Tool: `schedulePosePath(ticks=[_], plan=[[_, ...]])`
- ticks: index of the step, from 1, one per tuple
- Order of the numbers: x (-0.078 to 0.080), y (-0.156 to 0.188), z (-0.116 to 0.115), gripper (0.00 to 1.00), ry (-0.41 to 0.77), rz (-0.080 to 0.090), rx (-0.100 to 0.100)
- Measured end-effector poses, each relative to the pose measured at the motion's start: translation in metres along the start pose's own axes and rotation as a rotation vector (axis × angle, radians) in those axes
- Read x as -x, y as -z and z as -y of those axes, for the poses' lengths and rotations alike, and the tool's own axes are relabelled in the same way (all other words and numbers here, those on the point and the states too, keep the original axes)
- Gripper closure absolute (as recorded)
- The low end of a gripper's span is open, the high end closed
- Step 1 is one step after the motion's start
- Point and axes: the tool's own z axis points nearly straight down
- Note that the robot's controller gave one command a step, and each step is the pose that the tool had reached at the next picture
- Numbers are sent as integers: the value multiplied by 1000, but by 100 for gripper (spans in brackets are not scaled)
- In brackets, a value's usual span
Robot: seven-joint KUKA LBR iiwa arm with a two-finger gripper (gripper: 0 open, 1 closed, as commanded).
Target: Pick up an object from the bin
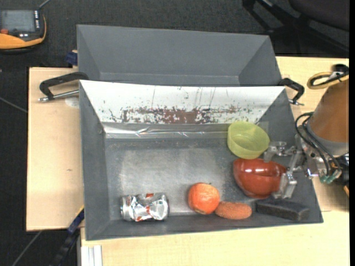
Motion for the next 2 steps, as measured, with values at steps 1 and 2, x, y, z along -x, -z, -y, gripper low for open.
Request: schedulePosePath(ticks=[1, 2], plan=[[70, -78, -30, 0, 145, -5, 2], [104, -80, -7, 0, 170, -34, 7]])
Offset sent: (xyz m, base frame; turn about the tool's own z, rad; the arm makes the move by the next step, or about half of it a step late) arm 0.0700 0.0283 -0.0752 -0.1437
